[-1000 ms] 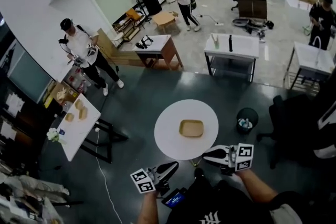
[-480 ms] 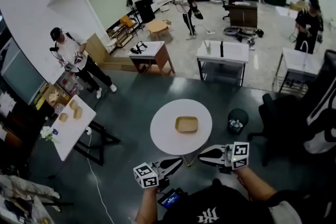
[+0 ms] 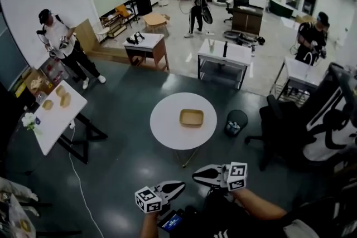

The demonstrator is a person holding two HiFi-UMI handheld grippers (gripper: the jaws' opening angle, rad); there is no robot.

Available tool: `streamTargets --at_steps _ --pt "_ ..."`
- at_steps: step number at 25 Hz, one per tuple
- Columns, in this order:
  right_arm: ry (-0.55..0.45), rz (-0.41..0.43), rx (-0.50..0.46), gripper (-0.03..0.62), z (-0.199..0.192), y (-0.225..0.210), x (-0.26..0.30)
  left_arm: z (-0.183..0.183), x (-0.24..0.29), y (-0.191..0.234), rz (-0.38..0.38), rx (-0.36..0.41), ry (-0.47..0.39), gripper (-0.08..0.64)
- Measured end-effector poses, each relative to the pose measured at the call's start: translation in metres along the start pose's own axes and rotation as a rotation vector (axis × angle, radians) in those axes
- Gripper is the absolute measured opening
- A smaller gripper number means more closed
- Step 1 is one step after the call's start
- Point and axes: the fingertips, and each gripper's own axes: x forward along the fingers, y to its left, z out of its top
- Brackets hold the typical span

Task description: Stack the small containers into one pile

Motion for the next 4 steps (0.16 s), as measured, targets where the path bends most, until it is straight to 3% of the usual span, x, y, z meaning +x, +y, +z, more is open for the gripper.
streamTargets --at_steps 4 --pt "0.027 0.003 0.030 0.043 -0.040 0.015 0.026 -0.024 -0.028 0.006 -0.006 -0.051 0.029 0.003"
